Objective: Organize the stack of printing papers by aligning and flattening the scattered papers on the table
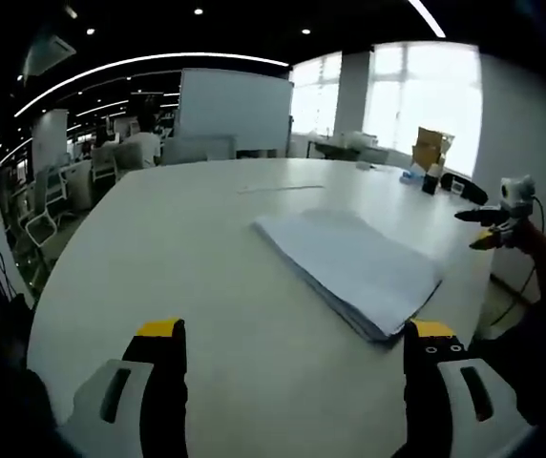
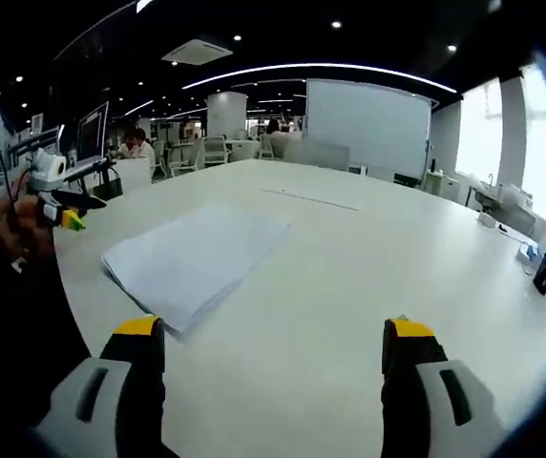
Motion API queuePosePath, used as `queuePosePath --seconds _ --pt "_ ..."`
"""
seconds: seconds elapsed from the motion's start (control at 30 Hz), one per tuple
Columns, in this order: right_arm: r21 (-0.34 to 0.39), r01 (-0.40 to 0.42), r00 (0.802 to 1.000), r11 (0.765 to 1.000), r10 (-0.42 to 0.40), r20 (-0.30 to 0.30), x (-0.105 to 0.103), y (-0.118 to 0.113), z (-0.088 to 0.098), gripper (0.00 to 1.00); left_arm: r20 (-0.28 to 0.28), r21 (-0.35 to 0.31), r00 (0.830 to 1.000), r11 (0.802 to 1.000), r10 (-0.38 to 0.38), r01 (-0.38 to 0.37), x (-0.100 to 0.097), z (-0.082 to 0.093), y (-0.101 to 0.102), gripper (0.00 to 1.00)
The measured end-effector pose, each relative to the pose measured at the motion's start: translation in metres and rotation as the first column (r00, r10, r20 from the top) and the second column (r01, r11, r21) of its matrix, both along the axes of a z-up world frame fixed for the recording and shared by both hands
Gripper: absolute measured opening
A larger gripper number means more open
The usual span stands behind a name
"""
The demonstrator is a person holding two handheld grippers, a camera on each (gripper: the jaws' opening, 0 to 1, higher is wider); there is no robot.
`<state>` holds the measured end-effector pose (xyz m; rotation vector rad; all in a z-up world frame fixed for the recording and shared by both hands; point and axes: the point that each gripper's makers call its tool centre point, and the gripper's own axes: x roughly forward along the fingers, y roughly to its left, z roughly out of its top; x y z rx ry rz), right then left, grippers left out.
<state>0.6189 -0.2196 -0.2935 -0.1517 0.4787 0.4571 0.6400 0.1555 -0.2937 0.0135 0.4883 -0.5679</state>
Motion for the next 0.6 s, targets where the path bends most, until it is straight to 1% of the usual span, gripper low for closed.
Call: queuePosePath --seconds 0.47,0.57,0.6 --pt "-0.005 -0.017 1.0 1.0 0.017 0.005 -0.003 0.006 0.001 0.9 -0.003 -0.003 1.0 1.0 -0.001 0.001 -0.009 -0.001 0.0 0.97" --pt "0.001 -0.023 1.0 1.0 0.023 0.002 -0.004 0.008 0.002 0.89 -0.003 0.0 1.0 1.0 -0.008 0.008 -0.012 -0.001 0.0 0.97" --pt "0.014 -0.03 1.0 0.999 0.03 -0.002 -0.004 0.01 0.002 0.89 -0.005 0.002 1.0 1.0 -0.011 0.011 -0.012 -0.001 -0.001 0.97"
